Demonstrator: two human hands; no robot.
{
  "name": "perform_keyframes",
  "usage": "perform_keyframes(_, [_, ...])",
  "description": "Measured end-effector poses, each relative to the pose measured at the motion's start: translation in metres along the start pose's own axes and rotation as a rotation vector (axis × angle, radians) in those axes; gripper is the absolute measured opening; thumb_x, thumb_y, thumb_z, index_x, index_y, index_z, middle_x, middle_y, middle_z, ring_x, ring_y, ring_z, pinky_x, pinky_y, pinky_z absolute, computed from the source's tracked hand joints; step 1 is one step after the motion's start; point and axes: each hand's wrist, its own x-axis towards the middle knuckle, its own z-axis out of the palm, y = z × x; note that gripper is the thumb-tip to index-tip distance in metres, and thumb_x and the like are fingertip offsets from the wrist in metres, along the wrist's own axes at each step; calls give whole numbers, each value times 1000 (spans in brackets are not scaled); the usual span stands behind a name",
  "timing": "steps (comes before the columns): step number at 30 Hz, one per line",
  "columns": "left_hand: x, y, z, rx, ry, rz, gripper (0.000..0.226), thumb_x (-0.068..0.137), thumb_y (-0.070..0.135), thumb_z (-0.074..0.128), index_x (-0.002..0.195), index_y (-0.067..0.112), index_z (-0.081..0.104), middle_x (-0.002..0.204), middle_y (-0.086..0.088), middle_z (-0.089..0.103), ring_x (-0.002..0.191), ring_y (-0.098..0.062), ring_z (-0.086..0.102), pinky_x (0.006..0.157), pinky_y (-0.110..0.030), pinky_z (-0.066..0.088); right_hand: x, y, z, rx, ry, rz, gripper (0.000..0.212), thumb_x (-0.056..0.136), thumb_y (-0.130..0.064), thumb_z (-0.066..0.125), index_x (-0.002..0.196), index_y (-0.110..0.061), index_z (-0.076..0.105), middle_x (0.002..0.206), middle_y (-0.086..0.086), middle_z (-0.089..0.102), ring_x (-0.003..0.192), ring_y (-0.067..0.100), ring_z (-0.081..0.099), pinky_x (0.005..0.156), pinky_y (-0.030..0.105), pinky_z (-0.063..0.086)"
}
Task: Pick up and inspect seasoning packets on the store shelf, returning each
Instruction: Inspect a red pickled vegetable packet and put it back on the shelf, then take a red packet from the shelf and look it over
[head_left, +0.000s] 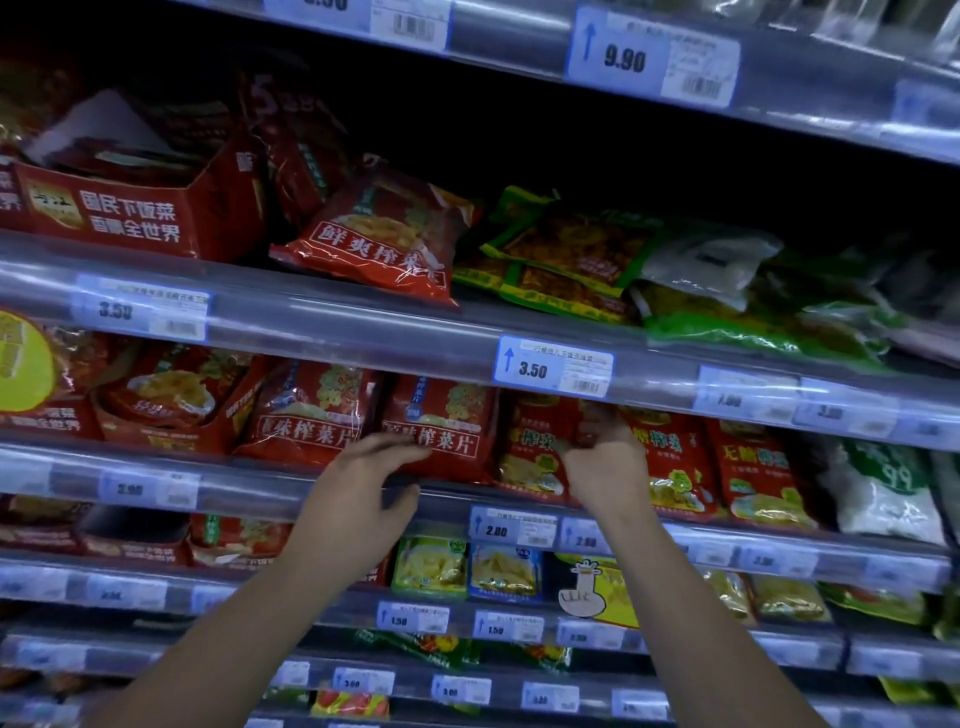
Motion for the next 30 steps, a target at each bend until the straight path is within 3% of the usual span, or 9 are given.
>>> perform_keyframes(4, [-3,3,5,11,31,-9,40,92,19,67,130,32,65,131,22,46,129,-8,49,104,-19,34,4,-1,-3,62,-95,70,47,86,-21,78,127,-8,60,105,4,67,90,21,68,65,22,46])
perform_keyframes(8, [-5,6,7,-10,45,-25,40,91,18,68,128,32,67,134,18,49,126,-7,50,105,-20,34,5,-4,7,242,-181,123,67,85,-24,81,139,1,51,134,14,63,122,32,60,98,33,48])
perform_keyframes(10, [-6,7,8,-17,50,-31,39,91,18,68,127,31,67,132,19,48,124,-6,50,105,-20,34,4,-4,12,318,-207,144,69,86,-19,80,143,2,47,142,17,58,130,33,56,100,32,43])
perform_keyframes(12, [-7,9,8,-21,55,-38,38,92,18,68,127,32,67,130,21,47,120,-4,50,103,-19,34,5,-3,11,408,-205,157,66,87,-13,79,144,-1,47,140,13,60,122,30,61,93,30,45])
perform_keyframes(15, [-10,12,9,-42,80,-45,36,92,17,67,125,31,67,127,20,51,114,-1,51,99,-13,33,8,6,-3,523,-138,150,57,85,-12,80,135,-6,54,129,7,68,82,14,64,63,22,48])
perform_keyframes(18, [-13,23,14,-113,143,-38,29,93,14,67,117,30,69,117,20,57,102,10,54,86,0,35,2,15,-33,572,-101,151,32,86,-8,77,115,-9,64,99,-3,73,78,14,66,64,26,50])
perform_keyframes(22, [-12,57,35,-312,138,-83,26,96,19,63,120,29,68,108,15,66,97,6,61,81,-6,46,-26,35,-67,612,-207,96,13,90,-3,71,86,-15,67,67,-9,74,64,5,71,59,19,55])
perform_keyframes(26, [-12,95,60,-698,-39,-335,29,90,31,72,117,20,68,100,4,76,96,-15,72,86,-32,55,-51,61,-77,657,-389,63,15,92,-7,69,105,-15,74,98,0,82,93,15,77,74,24,58])
perform_keyframes(30, [-22,116,78,-856,-193,-368,18,86,20,77,101,11,77,95,-6,82,85,-23,79,67,-31,62,-68,79,-80,655,-453,105,51,86,-33,79,131,-16,64,125,4,74,117,24,69,101,48,53])
